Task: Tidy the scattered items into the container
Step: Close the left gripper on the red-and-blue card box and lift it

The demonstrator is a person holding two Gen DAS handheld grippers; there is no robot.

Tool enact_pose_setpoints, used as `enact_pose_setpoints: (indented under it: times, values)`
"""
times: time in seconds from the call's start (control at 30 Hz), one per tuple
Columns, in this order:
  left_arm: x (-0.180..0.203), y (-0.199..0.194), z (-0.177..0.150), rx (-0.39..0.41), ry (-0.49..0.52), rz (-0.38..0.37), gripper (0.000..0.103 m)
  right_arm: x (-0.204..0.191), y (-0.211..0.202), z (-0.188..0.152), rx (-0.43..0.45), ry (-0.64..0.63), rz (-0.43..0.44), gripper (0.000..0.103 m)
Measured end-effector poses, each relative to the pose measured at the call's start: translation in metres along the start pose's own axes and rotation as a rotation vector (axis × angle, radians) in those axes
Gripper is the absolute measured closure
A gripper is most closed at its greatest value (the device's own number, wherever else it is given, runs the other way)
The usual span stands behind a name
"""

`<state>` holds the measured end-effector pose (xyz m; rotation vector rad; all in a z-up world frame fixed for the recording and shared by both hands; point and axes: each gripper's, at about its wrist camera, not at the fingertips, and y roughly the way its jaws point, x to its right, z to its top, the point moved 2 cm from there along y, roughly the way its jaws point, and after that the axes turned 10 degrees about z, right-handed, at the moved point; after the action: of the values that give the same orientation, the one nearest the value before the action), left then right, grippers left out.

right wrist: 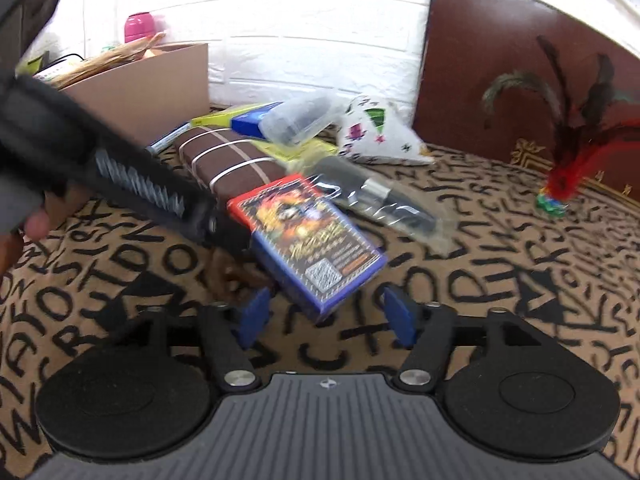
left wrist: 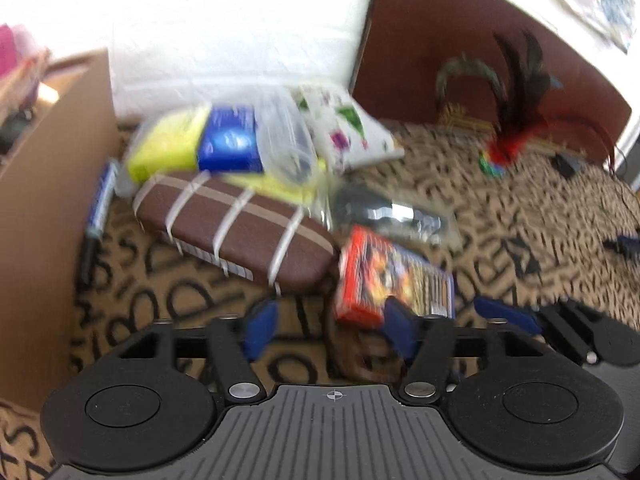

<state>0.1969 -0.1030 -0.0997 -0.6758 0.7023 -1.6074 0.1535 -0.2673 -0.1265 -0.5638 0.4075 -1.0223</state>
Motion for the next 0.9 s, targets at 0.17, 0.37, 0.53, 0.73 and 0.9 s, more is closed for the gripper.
enact_pose_setpoints:
  times: [0.17, 0.37, 0.53, 0.73, 0.9]
  values:
    - [0.016, 0.018, 0.014, -0.060, 0.055, -0.095, 0.031, 0.015, 0.012, 0.008, -0.005, 0.079, 0.060, 0.025]
    - [0.022, 0.025, 0.001, -0.031, 0.115, -0.082, 0.052, 0.016, 0.014, 0.003, 0.019, 0.140, 0.104, 0.032]
    - [0.012, 0.001, -0.021, -0.037, 0.116, -0.110, 0.066, -0.008, 0.000, 0.000, 0.014, 0.061, 0.075, 0.038]
    - [-0.021, -0.032, -0.069, -0.076, 0.029, -0.206, 0.069, -0.068, -0.024, -0.018, -0.003, -0.125, 0.140, 0.036]
    - [-0.038, -0.032, -0.074, -0.086, -0.060, -0.181, 0.037, -0.066, -0.032, -0.028, 0.006, -0.030, 0.143, 0.031]
